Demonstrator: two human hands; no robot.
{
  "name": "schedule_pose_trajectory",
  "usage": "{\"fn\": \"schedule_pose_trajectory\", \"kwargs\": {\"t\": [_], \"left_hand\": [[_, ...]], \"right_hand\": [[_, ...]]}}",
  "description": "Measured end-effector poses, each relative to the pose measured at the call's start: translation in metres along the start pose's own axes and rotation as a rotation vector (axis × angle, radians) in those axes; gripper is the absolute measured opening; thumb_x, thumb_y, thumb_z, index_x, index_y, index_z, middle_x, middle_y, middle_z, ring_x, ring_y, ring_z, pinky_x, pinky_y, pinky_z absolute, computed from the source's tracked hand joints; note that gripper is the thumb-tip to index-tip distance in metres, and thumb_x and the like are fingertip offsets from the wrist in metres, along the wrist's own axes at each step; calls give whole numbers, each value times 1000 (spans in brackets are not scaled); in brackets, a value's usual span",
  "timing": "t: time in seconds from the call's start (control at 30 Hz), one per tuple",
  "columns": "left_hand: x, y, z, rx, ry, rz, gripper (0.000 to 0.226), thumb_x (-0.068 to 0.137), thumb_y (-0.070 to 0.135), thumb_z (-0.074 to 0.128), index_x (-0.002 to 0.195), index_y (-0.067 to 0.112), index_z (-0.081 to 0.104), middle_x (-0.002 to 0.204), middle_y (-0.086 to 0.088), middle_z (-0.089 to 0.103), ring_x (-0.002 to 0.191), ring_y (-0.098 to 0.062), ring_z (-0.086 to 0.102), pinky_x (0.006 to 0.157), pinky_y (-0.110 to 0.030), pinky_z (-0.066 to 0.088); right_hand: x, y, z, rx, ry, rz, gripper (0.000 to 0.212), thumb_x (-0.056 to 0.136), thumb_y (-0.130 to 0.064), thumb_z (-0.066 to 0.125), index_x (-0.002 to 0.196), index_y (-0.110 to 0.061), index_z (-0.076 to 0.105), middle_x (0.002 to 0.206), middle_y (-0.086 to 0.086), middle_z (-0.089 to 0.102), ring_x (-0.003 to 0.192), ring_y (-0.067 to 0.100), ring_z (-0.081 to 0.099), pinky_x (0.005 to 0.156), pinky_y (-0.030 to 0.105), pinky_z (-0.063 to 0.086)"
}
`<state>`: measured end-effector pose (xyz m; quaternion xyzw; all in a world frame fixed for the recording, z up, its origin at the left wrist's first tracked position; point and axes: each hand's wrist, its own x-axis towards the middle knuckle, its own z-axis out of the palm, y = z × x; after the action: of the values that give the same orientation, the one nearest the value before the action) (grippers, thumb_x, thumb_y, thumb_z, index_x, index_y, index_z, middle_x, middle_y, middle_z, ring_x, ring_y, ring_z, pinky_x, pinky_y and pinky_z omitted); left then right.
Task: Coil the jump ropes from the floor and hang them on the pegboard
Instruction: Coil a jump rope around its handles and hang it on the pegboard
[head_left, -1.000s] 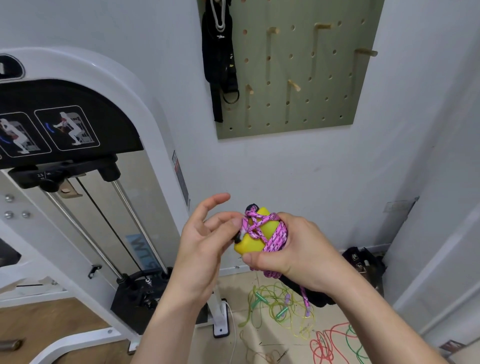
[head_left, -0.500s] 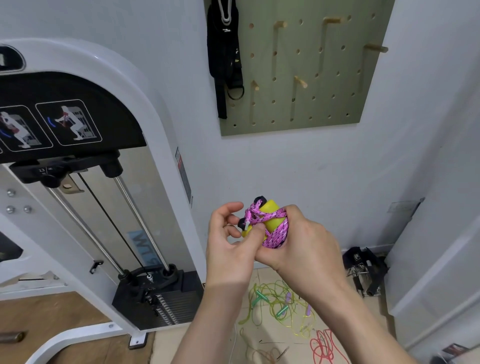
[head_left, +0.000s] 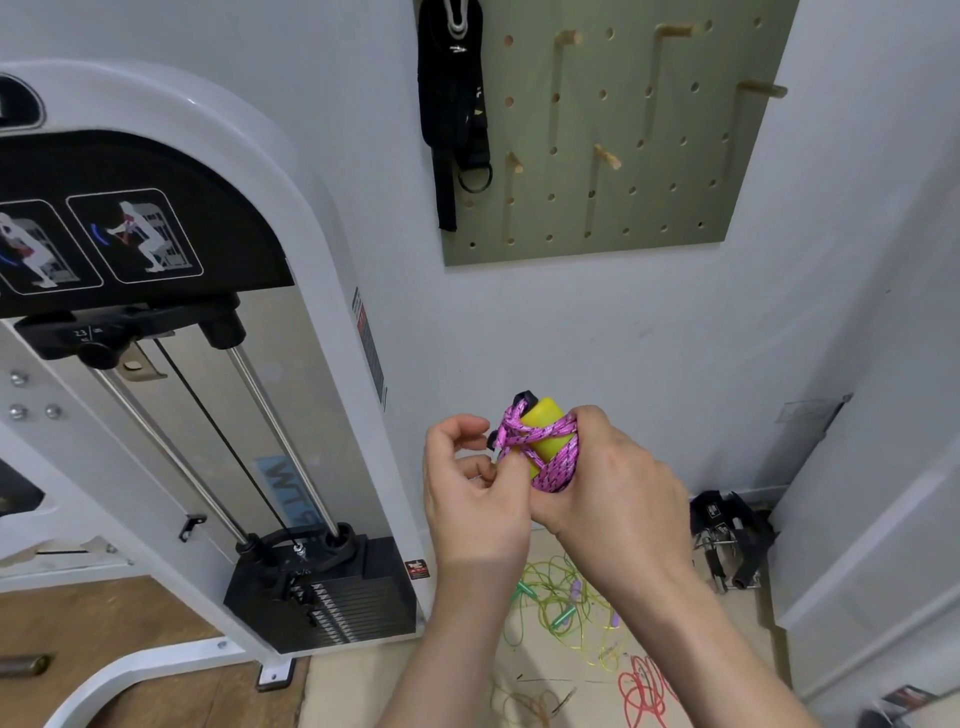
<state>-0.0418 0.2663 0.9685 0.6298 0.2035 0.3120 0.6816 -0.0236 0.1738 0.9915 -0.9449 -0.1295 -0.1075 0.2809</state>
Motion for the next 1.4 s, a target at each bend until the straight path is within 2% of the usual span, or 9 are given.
{"fn": "schedule_pose_trajectory", "kwargs": {"t": [0.2,0.4,0.53,0.77,0.93,1.03,1.1,1.27,1.4], "left_hand": [[4,-1,-7,-26,-112,-216,18,81,-7,53,80,10,58,62,-6,54,56,-12,48,61,-25,42],[8,2,-12,198,-191,-61,28,77,39,75,72,13,67,63,-2,67,62,-15,62,65,-27,51],[7,7,-13,232,-202,-53,18,78,27,76,69,13,71,56,6,63,52,-2,53,53,-12,44],[6,23,-17,277,-482,-115,11,55,16,54,46,12,50,49,-3,39,50,-11,34,49,-19,30],[7,34,-31,487,-663,3,26,56,19,56,50,7,34,52,-3,24,50,-13,22,48,-23,21],[4,30,-30,796,-452,285,25,62,24,61,56,7,44,48,3,35,48,-11,30,47,-24,29],[2,28,-27,683,-312,341,16,65,20,63,56,11,53,56,5,57,55,-9,50,53,-19,41],[4,20,-19,-136,-360,-89,21,84,2,63,66,12,69,72,-7,70,72,-17,55,62,-23,41],[1,17,-23,-186,-464,-113,23,82,22,62,59,20,65,66,-1,62,71,-11,53,71,-27,38]], "right_hand": [[7,4,-3,-60,82,-16,55,71,-67,59,99,-24,42,88,-5,58,78,28,63,58,33,41],[6,7,1,-63,103,-29,59,74,-76,50,99,-23,42,87,-5,58,75,28,63,57,35,44],[5,11,1,-81,100,-36,60,74,-76,50,99,-22,42,85,-5,57,74,27,64,54,33,39],[3,14,2,-100,2,-33,64,70,-76,54,107,-26,41,89,-7,55,79,26,63,56,32,35],[4,21,0,16,-48,-15,57,66,-70,63,103,-30,46,82,-8,59,80,23,60,58,32,36],[5,26,1,41,-55,6,54,66,-69,68,96,-29,48,77,-8,60,79,22,61,57,31,37],[5,29,1,29,-43,2,53,66,-71,67,93,-30,47,76,-9,61,76,20,61,57,31,38],[6,30,-3,7,21,-6,46,68,-63,66,94,-31,47,77,-9,61,73,20,59,57,30,40],[7,38,2,67,12,-63,49,65,-64,67,97,-32,48,79,-9,63,76,18,62,64,34,51]]}}
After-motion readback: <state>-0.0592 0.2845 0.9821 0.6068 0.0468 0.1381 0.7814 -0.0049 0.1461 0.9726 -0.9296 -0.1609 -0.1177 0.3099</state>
